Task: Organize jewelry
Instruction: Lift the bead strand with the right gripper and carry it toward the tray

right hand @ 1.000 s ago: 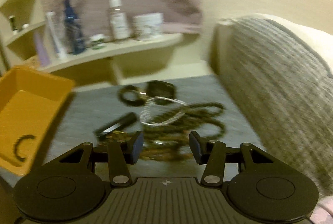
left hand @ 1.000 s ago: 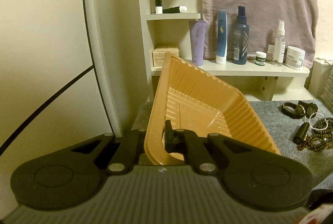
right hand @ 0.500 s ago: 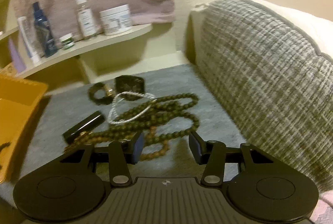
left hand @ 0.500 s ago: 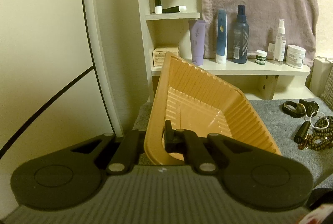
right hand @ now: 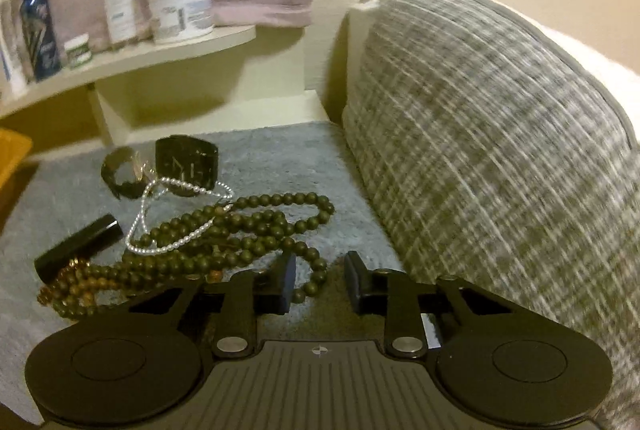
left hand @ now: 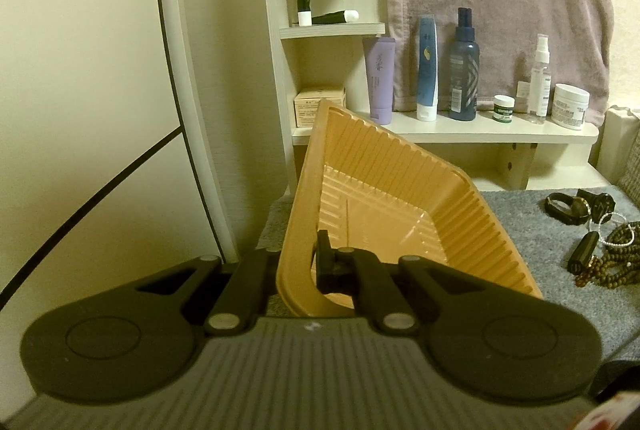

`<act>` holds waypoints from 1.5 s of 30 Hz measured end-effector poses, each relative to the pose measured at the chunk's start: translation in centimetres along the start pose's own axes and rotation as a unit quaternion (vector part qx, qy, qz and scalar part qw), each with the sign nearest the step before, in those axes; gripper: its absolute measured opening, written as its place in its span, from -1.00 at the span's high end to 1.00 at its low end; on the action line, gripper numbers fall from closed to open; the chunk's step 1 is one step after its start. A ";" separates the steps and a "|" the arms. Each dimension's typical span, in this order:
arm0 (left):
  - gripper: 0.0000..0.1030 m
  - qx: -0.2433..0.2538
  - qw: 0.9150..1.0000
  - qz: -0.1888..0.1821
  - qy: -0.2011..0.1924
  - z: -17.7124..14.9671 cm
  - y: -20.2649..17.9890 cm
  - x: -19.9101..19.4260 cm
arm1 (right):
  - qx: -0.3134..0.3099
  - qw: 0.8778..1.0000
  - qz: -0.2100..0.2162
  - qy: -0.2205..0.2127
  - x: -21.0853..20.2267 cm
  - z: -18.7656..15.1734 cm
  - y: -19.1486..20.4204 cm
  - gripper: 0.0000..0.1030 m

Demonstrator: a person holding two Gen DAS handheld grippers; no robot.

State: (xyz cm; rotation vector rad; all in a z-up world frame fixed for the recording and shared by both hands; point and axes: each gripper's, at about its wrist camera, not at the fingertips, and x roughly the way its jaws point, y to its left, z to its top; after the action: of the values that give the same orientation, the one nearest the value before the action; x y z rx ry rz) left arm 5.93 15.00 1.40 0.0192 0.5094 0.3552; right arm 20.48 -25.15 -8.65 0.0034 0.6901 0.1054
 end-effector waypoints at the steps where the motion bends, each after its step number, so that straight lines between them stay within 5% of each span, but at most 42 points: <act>1: 0.92 0.000 1.000 0.000 0.000 0.0 0.0 0.0 | -0.007 1.000 0.003 0.003 0.1 0.1 0.1 0.80; 6: 0.92 0.001 1.000 0.000 0.001 0.0 0.1 0.0 | -0.028 1.000 0.009 -0.001 -0.6 0.5 0.4 0.87; 14: 0.92 0.004 1.000 -0.001 -0.001 0.2 0.1 0.2 | -0.107 0.991 0.032 -0.075 -5.8 4.7 0.9 0.87; 25: 0.92 0.007 1.000 -0.003 -0.004 0.5 -0.2 -0.1 | -0.227 0.954 0.029 -0.193 -15.0 12.6 1.9 0.88; 45: 0.92 0.015 1.000 -0.007 -0.011 1.1 -0.5 -0.4 | -0.319 0.893 0.011 -0.317 -25.6 22.6 3.3 0.88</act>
State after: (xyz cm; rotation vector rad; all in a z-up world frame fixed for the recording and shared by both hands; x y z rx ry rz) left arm 6.30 14.46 2.45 0.0491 0.4923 0.3335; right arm 14.90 -23.65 25.15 -0.5662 -0.0250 0.3333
